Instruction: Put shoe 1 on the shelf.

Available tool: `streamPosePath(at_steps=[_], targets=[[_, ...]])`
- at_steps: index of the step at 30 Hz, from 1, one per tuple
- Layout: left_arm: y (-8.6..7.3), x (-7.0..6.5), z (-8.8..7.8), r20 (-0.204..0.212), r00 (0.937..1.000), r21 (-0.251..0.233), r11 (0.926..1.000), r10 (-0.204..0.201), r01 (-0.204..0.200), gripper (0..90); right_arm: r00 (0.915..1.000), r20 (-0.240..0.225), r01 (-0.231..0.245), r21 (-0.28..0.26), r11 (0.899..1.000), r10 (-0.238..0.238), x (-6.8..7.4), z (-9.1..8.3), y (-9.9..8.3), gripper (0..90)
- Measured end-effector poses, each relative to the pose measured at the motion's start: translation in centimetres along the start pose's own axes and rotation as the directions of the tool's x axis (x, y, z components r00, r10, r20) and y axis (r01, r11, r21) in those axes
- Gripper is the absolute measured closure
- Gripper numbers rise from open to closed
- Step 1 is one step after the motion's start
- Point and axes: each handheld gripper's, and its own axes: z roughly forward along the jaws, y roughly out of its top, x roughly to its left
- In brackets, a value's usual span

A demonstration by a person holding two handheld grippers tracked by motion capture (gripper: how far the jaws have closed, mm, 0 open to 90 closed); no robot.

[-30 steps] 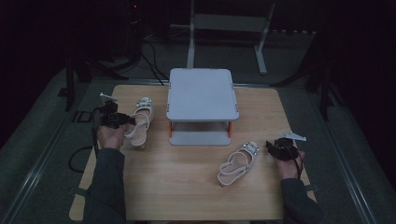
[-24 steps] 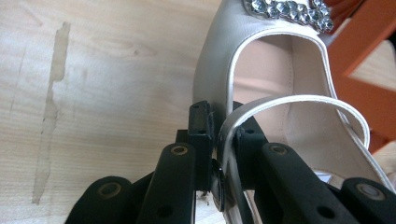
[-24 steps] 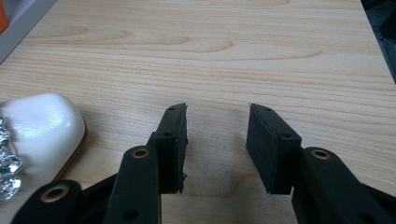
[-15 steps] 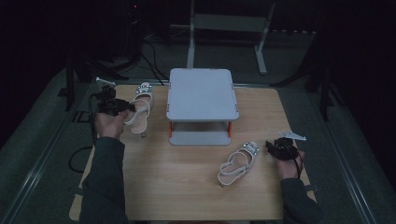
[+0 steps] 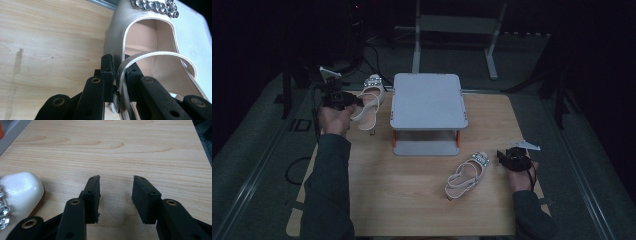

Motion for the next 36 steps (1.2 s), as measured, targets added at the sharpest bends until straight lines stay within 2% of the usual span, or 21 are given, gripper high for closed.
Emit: streamPosePath(at_steps=[6, 11, 19, 29, 36], targets=[[1.0, -1.3, -0.3, 0.000, 1.0000, -0.012, 0.9999, 0.004, -0.004, 81.3, 1.0000, 0.000, -0.001, 0.000, 1.000, 0.001, 0.0, 0.0, 0.0, 57.8], [1.9, -2.4, -0.7, 0.013, 0.9999, -0.026, 0.9996, -0.007, 0.008, 81.3, 1.0000, -0.001, 0.001, -0.001, 1.000, -0.001, 0.0, 0.1, 0.0, 57.8], [3.6, -4.9, -1.2, 0.016, 0.9999, -0.033, 0.9994, -0.006, 0.007, 81.3, 1.0000, -0.003, -0.001, 0.000, 1.000, 0.001, 0.1, 0.1, 0.0, 57.8], [4.6, -8.4, 0.8, 0.006, 1.0000, -0.007, 1.0000, 0.004, -0.004, 81.1, 1.0000, -0.005, -0.003, 0.001, 1.000, 0.003, -0.1, 0.2, 0.0, 57.8], [4.9, -10.7, 2.3, -0.008, 0.9994, 0.009, 0.9994, 0.033, -0.033, 80.8, 0.9999, -0.009, -0.006, 0.001, 1.000, 0.006, 0.0, 0.2, 0.0, 57.8]])
